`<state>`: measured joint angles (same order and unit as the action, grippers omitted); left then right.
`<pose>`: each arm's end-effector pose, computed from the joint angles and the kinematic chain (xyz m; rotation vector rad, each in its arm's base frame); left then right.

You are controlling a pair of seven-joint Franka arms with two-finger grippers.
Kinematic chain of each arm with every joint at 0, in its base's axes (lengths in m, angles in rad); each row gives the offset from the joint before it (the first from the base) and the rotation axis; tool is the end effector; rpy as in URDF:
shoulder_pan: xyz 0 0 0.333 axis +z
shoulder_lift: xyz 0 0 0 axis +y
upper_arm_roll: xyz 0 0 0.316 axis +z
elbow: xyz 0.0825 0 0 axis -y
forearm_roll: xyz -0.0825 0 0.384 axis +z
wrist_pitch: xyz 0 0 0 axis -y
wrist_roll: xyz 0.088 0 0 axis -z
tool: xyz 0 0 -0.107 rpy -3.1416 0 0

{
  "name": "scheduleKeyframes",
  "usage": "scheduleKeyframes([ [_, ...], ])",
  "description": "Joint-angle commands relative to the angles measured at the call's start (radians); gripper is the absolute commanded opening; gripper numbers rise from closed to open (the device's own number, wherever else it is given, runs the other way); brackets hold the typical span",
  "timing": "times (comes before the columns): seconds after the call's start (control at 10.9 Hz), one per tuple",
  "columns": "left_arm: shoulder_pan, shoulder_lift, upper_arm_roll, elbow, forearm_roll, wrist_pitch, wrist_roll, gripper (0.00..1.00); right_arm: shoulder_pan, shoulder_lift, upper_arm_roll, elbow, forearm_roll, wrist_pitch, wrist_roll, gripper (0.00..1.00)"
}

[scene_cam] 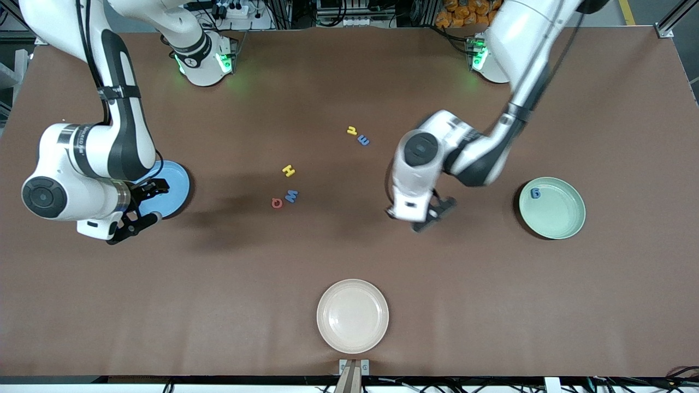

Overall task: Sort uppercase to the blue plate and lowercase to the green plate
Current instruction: 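Place the pink m on the green plate with the left gripper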

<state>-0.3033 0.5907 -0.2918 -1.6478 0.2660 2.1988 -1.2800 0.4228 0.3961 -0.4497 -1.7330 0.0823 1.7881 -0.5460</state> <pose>0.5832 -0.3550 0.2798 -2.9767 -0.8769 -0.0586 0.6144 0.0124 0.3499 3.0028 0.7571 -0.4909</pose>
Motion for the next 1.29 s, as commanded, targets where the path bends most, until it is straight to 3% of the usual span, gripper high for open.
scheduleKeyframes([
  [0.0, 0.090, -0.011, -0.013, -0.024, 0.009, -0.008, 0.170, 0.00, -0.015, -0.017, 0.013, 0.059, -0.018, -0.023, 0.024, 0.94],
  [0.28, 0.234, -0.012, -0.013, -0.053, 0.009, -0.028, 0.466, 0.00, -0.015, -0.040, 0.028, 0.125, -0.024, -0.096, 0.125, 0.94],
  [0.74, 0.447, -0.023, -0.015, -0.087, 0.009, -0.100, 0.934, 0.00, -0.015, -0.079, 0.156, 0.231, -0.055, -0.209, 0.338, 0.94],
  [1.01, 0.532, -0.020, -0.015, -0.087, 0.009, -0.132, 1.115, 0.00, -0.015, -0.103, 0.227, 0.242, -0.052, -0.222, 0.447, 0.98],
  [1.2, 0.559, -0.014, -0.015, -0.101, 0.007, -0.166, 1.128, 0.00, -0.012, -0.103, 0.255, 0.240, -0.044, -0.214, 0.506, 0.98],
])
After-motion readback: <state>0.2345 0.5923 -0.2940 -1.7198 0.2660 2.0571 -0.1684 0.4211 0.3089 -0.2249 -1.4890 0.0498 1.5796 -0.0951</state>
